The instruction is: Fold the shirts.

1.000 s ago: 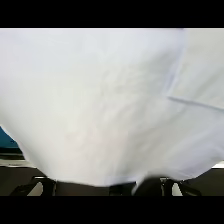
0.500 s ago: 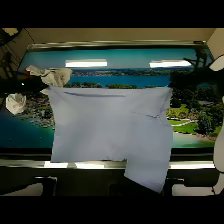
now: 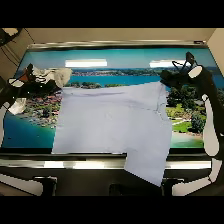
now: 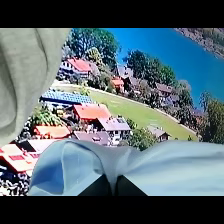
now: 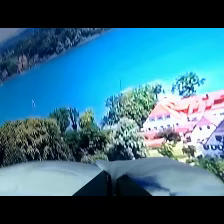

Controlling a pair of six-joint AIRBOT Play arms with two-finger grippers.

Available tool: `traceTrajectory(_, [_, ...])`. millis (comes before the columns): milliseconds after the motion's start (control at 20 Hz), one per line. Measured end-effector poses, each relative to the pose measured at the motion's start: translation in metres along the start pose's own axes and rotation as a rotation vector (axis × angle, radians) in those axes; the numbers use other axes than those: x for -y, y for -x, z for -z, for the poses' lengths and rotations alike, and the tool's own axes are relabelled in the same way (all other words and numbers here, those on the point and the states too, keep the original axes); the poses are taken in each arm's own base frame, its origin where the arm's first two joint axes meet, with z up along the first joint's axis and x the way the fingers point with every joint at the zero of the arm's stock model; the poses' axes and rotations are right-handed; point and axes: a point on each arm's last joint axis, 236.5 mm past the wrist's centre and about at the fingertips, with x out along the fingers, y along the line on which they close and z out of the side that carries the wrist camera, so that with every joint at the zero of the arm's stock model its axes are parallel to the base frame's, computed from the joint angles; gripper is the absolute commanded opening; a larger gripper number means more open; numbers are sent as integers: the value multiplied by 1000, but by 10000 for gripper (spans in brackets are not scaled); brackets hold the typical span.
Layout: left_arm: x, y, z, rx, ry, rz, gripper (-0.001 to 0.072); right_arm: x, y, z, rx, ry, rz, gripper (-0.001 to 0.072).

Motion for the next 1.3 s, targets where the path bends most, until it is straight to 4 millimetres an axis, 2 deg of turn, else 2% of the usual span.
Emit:
traceTrajectory(100, [-8,6,23,-118,-29,-3,29,10,13,31,-136,71,59,55])
traceTrajectory(250, [-32,17,75,-341,-23,-59,29,35,31,87,-369,97,151,55])
traceTrajectory(400, [-46,23,125,-525,26,-88,29,51,35,141,-552,43,187,55])
traceTrajectory(500, [-52,30,146,-606,47,-95,29,60,40,166,-639,27,213,55])
traceTrajectory(650, [-57,40,162,-672,65,-97,28,71,46,182,-696,27,252,55])
traceTrajectory(850, [-67,51,170,-712,86,-106,28,79,54,193,-748,30,285,55])
traceTrajectory(1000, [-71,52,174,-731,93,-108,48,81,53,197,-754,11,293,72])
traceTrajectory(1050, [-72,52,175,-736,93,-109,262,82,50,198,-749,2,294,239])
traceTrajectory(1100, [-73,52,176,-741,93,-114,505,81,49,199,-746,-3,291,444])
traceTrajectory(1150, [-74,52,177,-744,94,-114,514,79,48,198,-739,-10,284,482])
traceTrajectory(1300, [-73,60,176,-747,106,-111,510,78,57,191,-713,0,291,482])
